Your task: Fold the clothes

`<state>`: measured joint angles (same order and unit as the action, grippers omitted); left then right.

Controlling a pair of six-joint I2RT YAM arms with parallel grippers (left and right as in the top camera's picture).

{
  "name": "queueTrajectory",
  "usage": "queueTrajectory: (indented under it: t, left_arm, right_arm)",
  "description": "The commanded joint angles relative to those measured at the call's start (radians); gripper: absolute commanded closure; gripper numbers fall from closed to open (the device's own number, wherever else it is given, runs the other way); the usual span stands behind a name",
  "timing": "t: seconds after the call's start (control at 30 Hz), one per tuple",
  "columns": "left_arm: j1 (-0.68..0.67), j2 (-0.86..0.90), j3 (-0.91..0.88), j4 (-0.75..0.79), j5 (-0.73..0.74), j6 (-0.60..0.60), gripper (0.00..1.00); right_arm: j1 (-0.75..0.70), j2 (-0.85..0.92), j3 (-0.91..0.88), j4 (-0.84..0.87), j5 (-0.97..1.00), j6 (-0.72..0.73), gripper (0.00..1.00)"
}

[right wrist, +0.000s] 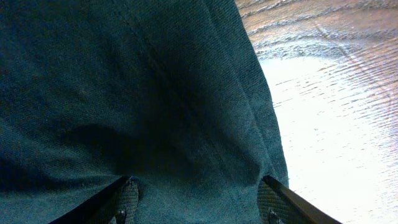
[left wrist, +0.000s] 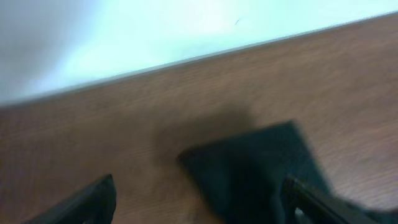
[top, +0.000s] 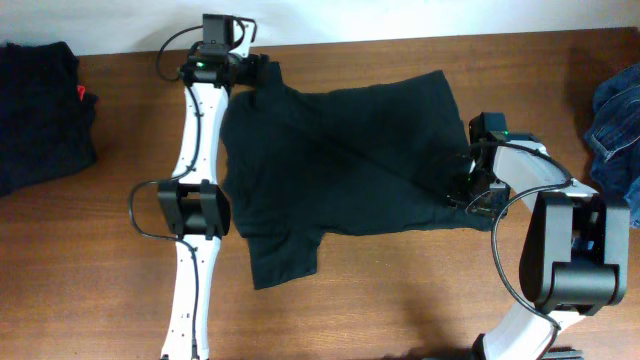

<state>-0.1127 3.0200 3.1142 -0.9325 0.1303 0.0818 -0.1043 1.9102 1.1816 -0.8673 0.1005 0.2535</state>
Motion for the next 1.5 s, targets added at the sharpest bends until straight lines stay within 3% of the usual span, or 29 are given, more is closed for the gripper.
queueTrajectory:
  t: [0.0, 0.33, 0.63, 1.27, 1.47]
  left_arm:
    - [0.054, -0.055, 0.024, -0.056, -0.032, -0.05, 0.19]
    - [0.101, -0.069, 0.024, -0.204, -0.063, -0.042, 0.19]
    - [0.093, -0.069, 0.023, -0.226, 0.09, 0.001, 0.19]
    - [0.05, -0.069, -0.014, -0.246, 0.09, 0.002, 0.2]
    - [0.039, -0.069, -0.043, -0.246, 0.017, 0.002, 0.2]
  right_arm:
    - [-0.001, 0.06, -0.033, 0.038, -0.014, 0.014, 0.33]
    - [-0.001, 0.06, -0.033, 0.038, -0.022, 0.014, 0.32]
    - [-0.001, 0.06, -0.033, 0.038, -0.022, 0.014, 0.32]
    - [-0.001, 0.06, -0.033, 0.037, -0.022, 0.014, 0.32]
    - [-0.001, 0.06, -0.033, 0.037, -0.022, 0.014, 0.32]
